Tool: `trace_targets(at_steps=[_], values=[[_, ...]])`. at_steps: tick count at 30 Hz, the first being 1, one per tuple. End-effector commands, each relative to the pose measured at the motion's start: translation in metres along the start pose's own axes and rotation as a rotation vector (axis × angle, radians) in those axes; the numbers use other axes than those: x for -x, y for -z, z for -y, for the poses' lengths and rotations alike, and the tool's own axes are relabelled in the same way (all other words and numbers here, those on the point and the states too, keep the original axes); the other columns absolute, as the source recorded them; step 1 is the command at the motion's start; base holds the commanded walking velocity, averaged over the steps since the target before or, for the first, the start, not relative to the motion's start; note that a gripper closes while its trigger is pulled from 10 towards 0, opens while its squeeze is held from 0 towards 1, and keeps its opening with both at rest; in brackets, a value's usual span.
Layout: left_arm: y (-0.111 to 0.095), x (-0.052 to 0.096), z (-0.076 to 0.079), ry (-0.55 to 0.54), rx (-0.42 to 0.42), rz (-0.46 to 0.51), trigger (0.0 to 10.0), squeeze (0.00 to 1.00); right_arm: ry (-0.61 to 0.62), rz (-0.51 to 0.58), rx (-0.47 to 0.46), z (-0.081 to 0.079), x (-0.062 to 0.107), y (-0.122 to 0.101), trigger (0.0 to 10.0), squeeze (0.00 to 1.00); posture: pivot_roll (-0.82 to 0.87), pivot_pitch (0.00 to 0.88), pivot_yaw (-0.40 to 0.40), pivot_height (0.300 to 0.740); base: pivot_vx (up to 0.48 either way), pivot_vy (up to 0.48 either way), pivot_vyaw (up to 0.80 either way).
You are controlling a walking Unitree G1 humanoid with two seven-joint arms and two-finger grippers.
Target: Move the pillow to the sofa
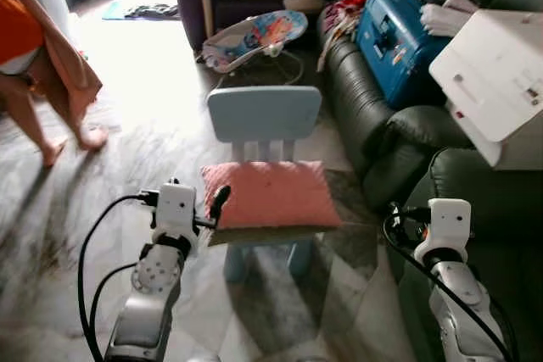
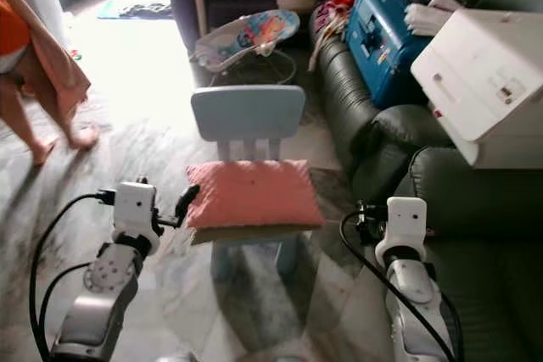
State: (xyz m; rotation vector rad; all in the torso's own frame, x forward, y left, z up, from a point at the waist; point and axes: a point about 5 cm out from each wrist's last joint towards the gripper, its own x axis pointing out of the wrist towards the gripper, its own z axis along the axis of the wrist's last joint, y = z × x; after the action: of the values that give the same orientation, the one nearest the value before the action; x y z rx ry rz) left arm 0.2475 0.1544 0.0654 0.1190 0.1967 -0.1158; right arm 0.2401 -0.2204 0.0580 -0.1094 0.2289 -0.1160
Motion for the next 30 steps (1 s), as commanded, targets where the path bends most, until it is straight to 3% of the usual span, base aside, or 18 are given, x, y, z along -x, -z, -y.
trace_targets(at_steps=[1,9,16,30], values=[[0.0009,0.0005,-0.0048,-0.020,-0.003,-0.005,10.0,0.00,-0.011,0.010,0.004,-0.0018,-0.0005,-0.0029,10.0,0.00,-0.06,0.000,-0.040,0.740,0.304,0.000,-0.51],[0.0013,0.0004,-0.0047,-0.029,-0.006,-0.007,10.0,0.00,-0.017,0.015,-0.001,-0.0024,-0.0004,-0.0033,10.0,0.00,-0.06,0.000,-0.041,0.740,0.265,0.000,0.00],[0.0017,-0.0007,-0.0072,-0.061,-0.012,-0.010,10.0,0.00,-0.081,0.026,0.002,-0.0089,0.0024,-0.0048,10.0,0.00,-0.06,0.000,-0.040,0.740,0.000,0.000,0.00],[0.0020,-0.0013,-0.0077,-0.065,-0.024,-0.018,10.0,0.00,-0.076,0.027,0.007,-0.0092,0.0016,-0.0052,10.0,0.00,-0.06,0.000,-0.034,0.740,0.000,0.000,0.67]])
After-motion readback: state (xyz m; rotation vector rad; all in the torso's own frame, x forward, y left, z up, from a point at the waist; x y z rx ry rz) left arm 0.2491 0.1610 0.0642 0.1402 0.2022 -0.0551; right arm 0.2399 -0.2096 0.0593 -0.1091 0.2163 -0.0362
